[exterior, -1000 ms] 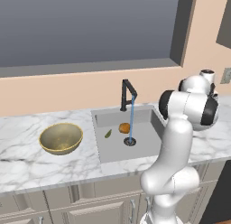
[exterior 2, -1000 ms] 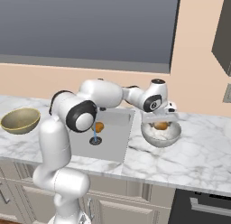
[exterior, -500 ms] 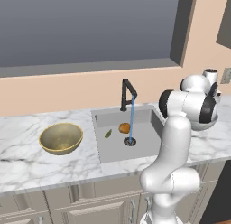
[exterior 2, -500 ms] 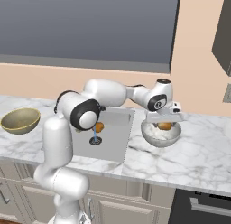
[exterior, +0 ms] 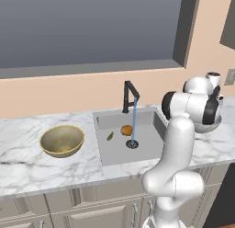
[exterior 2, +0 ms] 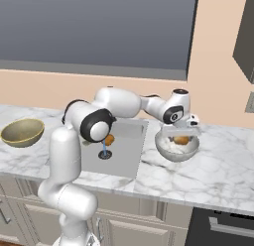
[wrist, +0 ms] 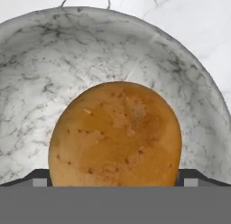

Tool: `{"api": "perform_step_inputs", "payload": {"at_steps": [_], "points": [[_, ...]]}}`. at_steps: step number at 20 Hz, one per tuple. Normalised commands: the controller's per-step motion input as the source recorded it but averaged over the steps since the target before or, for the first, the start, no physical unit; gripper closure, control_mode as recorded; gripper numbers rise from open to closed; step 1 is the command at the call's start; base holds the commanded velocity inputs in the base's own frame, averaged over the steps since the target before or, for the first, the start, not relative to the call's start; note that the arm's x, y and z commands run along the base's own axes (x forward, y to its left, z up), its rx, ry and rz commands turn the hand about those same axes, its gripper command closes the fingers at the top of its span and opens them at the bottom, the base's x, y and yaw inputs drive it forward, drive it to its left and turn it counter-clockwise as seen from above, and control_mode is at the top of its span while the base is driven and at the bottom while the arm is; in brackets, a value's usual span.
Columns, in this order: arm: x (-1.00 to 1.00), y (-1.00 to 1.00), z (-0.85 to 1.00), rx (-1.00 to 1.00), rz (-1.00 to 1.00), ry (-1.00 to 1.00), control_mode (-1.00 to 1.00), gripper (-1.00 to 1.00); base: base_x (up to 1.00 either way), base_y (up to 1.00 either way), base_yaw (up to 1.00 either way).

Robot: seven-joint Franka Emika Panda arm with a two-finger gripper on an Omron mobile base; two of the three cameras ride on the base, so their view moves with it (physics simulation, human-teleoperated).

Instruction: Pick the potatos from the sink and place them in one bowl. Place the lemon wedge in the other bowl. Then turn off the sink faucet.

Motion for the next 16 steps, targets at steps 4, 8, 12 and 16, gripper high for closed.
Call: {"api": "perform_step_inputs", "payload": {"at_steps": [4, 8, 12, 16], "points": [[0.05, 0.22, -0.36, 0.0, -0.1, -0.05, -1.0, -1.0, 0.0, 0.0, 0.0], [0.53, 0.24, -0.35, 0.0, 0.08, 0.0, -1.0, -1.0, 0.0, 0.0, 0.0], [0.31, 0.01, -0.36, 0.0, 0.05, -0.18, -1.0, -1.0, 0.0, 0.0, 0.0], [0.03, -0.35, -0.3, 0.0, -0.01, -0.18, -1.0, -1.0, 0.0, 0.0, 0.0]]}}
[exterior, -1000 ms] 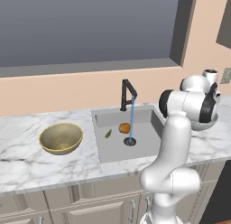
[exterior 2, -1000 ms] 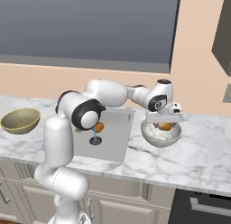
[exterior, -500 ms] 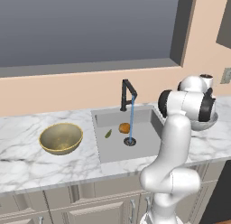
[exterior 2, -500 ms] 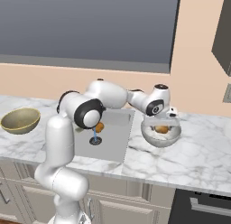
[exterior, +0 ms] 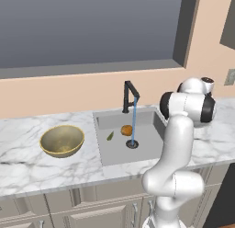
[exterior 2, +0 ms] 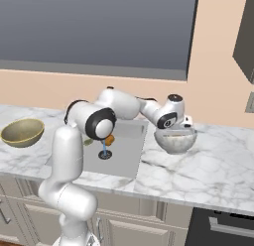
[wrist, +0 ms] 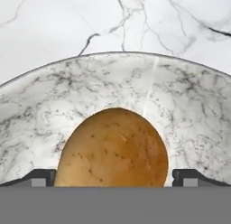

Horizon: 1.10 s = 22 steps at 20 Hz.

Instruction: Pick the potatos from the sink and place them in one bowl. Place the lemon wedge in the other bowl. Then turn off the sink faucet.

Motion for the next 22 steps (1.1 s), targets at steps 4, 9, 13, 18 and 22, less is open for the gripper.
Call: {"api": "perform_step_inputs", "payload": {"at_steps": [4, 9, 13, 18, 22], "points": [[-0.13, -0.48, 0.13, 0.03, -0.01, -0.03, -1.0, -1.0, 0.0, 0.0, 0.0], [-0.22, -0.02, 0.57, 0.0, 0.0, 0.0, -1.0, -1.0, 0.0, 0.0, 0.0], [-0.05, 0.07, 0.45, 0.0, 0.0, 0.0, -1.0, -1.0, 0.0, 0.0, 0.0], [-0.34, 0.19, 0.52, -0.02, 0.0, 0.05, -1.0, -1.0, 0.0, 0.0, 0.0], [-0.67, 0.51, 0.4, -0.05, 0.0, 0.03, -1.0, -1.0, 0.0, 0.0, 0.0]]}}
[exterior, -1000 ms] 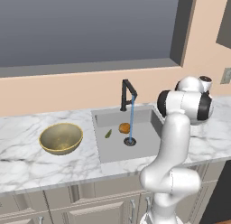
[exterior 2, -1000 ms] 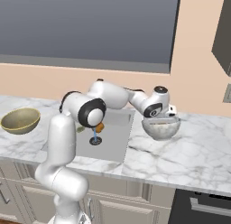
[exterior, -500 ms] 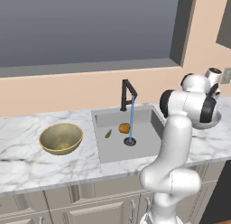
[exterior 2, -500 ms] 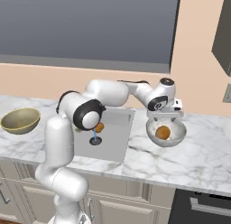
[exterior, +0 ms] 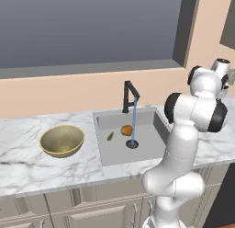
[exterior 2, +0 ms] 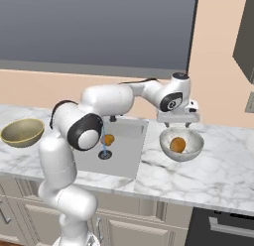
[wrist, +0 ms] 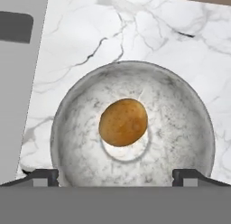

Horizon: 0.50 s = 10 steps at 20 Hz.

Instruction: Pick the potatos from the sink and place them in one bowl. Place the lemon wedge in the other bowl. Then turn off the sink faucet.

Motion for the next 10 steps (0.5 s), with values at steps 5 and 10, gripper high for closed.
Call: {"api": "perform_step_inputs", "payload": {"at_steps": [5, 10], "points": [[-0.82, 0.85, 0.1, -0.02, 0.0, 0.03, -1.0, -1.0, 0.0, 0.0, 0.0], [-0.92, 1.0, 0.0, 0.0, 0.0, 0.0, -1.0, -1.0, 0.0, 0.0, 0.0]]}}
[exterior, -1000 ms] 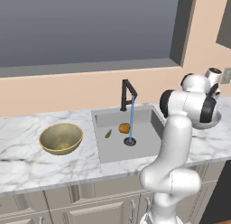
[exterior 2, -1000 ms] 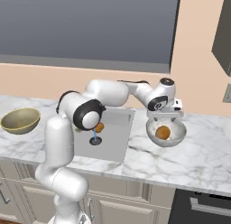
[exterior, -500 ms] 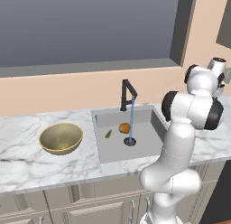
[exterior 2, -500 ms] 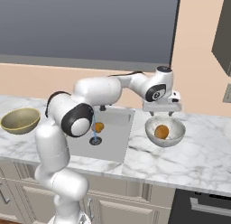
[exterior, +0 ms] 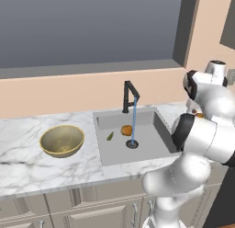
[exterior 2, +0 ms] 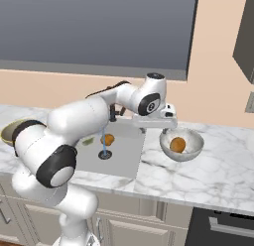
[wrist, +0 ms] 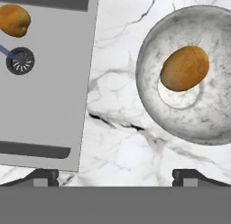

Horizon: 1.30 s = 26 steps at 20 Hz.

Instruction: Pick the potatos from the sink and place them in one bowl. Place the lemon wedge in the other bowl. Then turn off the sink faucet.

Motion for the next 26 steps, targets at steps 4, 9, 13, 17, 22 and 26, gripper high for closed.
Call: {"api": "perform_step_inputs", "payload": {"at_steps": [4, 9, 13, 17, 22, 26], "points": [[-0.82, 0.94, 0.0, 0.0, 0.0, -0.01, -1.0, -1.0, 0.0, 0.0, 0.0], [-0.69, 0.99, 0.0, 0.0, 0.0, -0.01, -1.0, -1.0, 0.0, 0.0, 0.0], [-0.55, 1.0, -0.02, 0.0, 0.0, 0.0, -1.0, -1.0, 0.0, 0.0, 0.0], [-0.39, 1.0, -0.18, 0.0, 0.0, 0.0, -1.0, -1.0, 0.0, 0.0, 0.0], [-0.12, 1.0, -0.24, 0.01, 0.0, -0.05, -1.0, -1.0, 0.0, 0.0, 0.0], [0.02, 0.96, -0.23, 0.11, 0.0, -0.15, -1.0, -1.0, 0.0, 0.0, 0.0]]}}
